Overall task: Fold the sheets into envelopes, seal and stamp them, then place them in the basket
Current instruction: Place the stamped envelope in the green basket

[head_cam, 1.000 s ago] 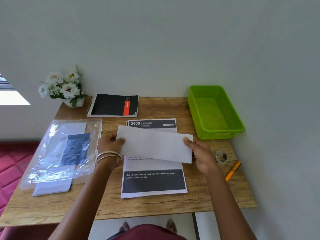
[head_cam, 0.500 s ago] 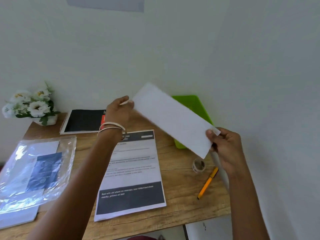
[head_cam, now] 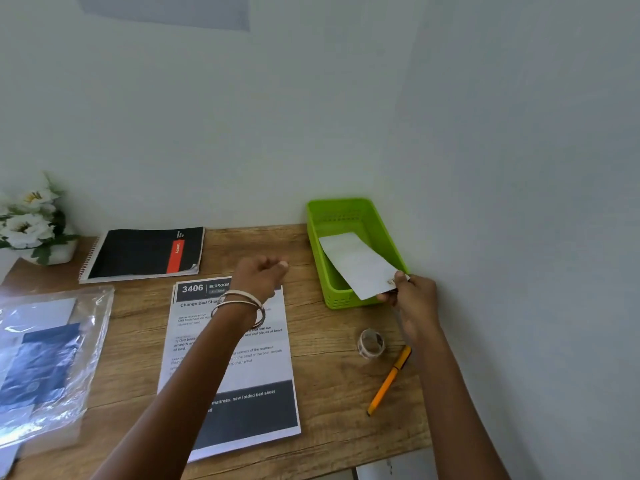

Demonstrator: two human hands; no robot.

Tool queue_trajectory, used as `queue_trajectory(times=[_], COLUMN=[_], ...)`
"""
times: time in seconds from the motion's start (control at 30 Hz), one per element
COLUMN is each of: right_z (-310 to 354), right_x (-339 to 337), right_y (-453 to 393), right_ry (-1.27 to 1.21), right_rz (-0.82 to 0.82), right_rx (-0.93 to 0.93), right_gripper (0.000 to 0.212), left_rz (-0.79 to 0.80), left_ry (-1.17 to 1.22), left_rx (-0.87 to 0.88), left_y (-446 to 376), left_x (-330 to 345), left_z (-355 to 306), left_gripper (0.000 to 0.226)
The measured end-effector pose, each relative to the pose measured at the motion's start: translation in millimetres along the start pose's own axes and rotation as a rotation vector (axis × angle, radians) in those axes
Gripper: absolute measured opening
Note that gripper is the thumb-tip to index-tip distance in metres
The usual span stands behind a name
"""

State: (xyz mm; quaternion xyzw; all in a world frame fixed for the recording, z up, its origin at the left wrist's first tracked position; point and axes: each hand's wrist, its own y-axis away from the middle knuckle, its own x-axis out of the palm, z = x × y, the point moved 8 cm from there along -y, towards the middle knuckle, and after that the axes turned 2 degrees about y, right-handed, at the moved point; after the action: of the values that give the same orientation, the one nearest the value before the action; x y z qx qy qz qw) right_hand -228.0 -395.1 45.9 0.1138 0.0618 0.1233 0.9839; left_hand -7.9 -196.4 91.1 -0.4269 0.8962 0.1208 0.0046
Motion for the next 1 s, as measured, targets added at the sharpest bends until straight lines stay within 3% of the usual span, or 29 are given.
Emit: queue_trajectory(times=[0.23,0.4,0.5,0.67,0.73,0.83,0.9,1.0], right_z=[-3.2,3.4,8.5,25.2,24.0,7.1,-9.6,-39.8], right_x=[-0.8,-0.1,-3.1,0.7,16.9,59.1,90.7,119.5], right_y=[-1.8,11.0,25.3,66.2,83.8,104.3,116.9,119.5], right_ry=[-0.030,-0.025,-0.027,0.106,0.106,0.186,0.296,0.445], right_rz=[-0.069,-0.165,-0.234,-0.345,-0.289,-0.046,0.120,0.181], right_rx=[-0.028,-0.129,-0.160,-0.404,-0.503,-0.565,-0.559,-0.488], right_gripper=[0.017,0.026,0.015,0.007,0.010,0.017,0.015,0.004], left_rz=[-0.027,-0.011,0.001,-0.020,-0.046,-0.126,-0.207,-0.337], left_ry=[-0.039,-0.026,-0.031,-0.063,-0.082,-0.097,-0.149,-0.288], left_rx=[-0.064,-0.093,-0.088,-0.107,-0.108,-0.099,-0.084,-0.088], left_y=[5.4,8.2,10.1,11.1,12.3,16.0,20.0,30.5], left_x=[-17.3,-20.0,-24.4,-40.8,-51.8,-77.8,-100.7,-133.6], left_z=[24.4,33.1,36.7,47.9,54.0,67.4,77.8,92.0], left_gripper=[0.012,0.011,0.012,0.014,0.014,0.013,0.011,0.018])
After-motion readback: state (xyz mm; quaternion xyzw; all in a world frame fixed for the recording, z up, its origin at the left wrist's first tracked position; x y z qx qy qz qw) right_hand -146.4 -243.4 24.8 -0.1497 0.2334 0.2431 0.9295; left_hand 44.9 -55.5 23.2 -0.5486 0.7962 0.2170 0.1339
